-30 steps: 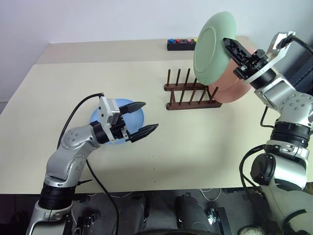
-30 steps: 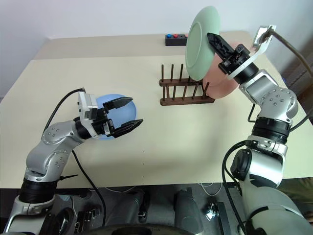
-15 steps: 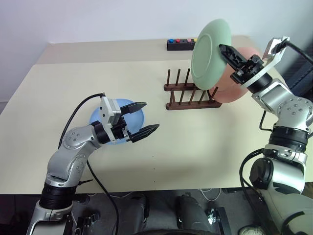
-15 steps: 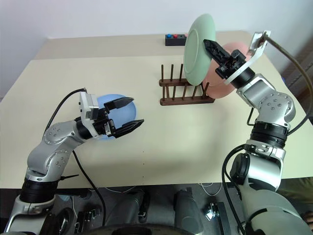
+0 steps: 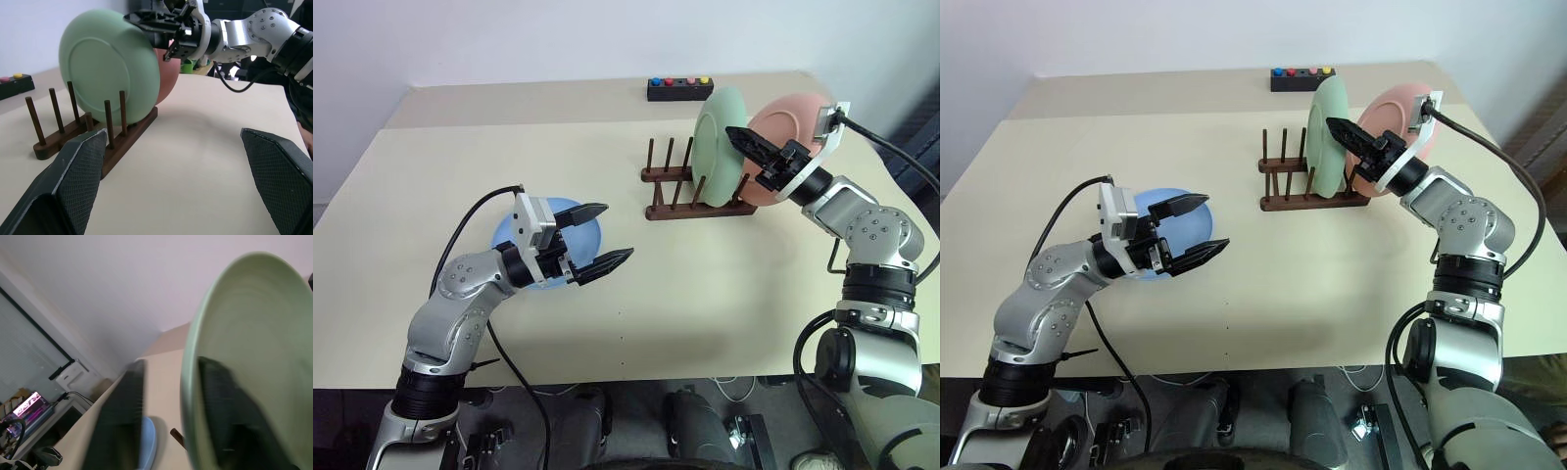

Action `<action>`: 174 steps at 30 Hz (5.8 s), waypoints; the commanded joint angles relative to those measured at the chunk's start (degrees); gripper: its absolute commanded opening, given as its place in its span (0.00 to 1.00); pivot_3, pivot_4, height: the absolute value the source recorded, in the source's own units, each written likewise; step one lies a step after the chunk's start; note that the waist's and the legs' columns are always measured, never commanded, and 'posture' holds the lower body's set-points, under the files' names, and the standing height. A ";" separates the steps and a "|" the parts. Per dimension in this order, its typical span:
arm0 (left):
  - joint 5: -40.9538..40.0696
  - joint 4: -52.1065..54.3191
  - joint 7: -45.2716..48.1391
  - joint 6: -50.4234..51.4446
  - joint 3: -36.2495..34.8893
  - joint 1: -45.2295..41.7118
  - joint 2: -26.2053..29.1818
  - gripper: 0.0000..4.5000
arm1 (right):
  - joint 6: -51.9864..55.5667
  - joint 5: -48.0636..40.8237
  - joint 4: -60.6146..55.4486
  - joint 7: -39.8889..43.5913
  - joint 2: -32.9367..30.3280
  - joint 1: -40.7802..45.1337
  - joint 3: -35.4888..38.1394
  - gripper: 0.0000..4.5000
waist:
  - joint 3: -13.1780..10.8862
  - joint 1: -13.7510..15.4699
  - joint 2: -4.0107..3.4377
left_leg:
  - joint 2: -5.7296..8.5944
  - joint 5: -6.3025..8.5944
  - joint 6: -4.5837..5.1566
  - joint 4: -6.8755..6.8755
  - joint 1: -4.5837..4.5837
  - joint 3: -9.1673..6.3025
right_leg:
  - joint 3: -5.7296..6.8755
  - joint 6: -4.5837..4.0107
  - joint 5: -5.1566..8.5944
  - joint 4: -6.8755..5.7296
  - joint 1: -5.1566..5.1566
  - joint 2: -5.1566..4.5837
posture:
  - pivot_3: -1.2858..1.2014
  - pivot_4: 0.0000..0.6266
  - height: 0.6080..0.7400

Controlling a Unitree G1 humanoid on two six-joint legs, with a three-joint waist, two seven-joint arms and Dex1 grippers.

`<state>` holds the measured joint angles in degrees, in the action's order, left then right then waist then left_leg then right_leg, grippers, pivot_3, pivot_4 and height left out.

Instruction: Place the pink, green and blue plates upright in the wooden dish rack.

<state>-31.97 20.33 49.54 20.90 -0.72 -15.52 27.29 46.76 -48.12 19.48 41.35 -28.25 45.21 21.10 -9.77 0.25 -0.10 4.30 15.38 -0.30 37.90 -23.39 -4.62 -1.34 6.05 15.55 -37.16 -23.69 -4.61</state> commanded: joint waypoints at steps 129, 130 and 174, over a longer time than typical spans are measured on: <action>-10.74 1.83 -49.83 15.20 -20.18 -21.47 -25.75 0.31 | -62.01 88.62 -10.60 -17.79 3.71 9.85 -42.21 0.00 | 0.03 -0.92 1.20 | 0.11 -0.42 -0.71 0.27 -0.83 -0.05 | 0.00 0.08 -0.05 -0.87 -1.25 0.13 | 0.52 0.24 1.00; -11.35 1.87 -49.55 15.40 -20.05 -21.42 -25.34 0.44 | -62.00 88.63 -10.59 -17.98 3.61 9.91 -42.10 0.00 | 0.03 -0.98 1.20 | 0.11 -0.42 -0.71 0.27 -0.83 -0.05 | 0.01 0.08 -0.05 -0.86 -1.25 0.13 | 0.52 0.24 1.00; -9.52 -4.69 3.08 0.29 -16.96 0.03 9.84 0.99 | 2.12 -15.18 -17.99 -17.30 16.85 4.31 -0.54 0.00 | -0.05 -1.08 0.84 | 0.05 -0.22 -0.37 -0.02 -0.49 -0.05 | -0.05 0.03 -0.05 -0.77 -1.01 0.00 | 0.52 0.24 1.00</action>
<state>-40.23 13.75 52.92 21.06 -16.57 -15.14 37.07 50.16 -63.09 2.68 23.50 -10.59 48.45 20.01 -9.83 -0.84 0.74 4.35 15.16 -0.66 37.90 -23.88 -4.67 -1.39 6.08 15.50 -37.93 -24.69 -4.61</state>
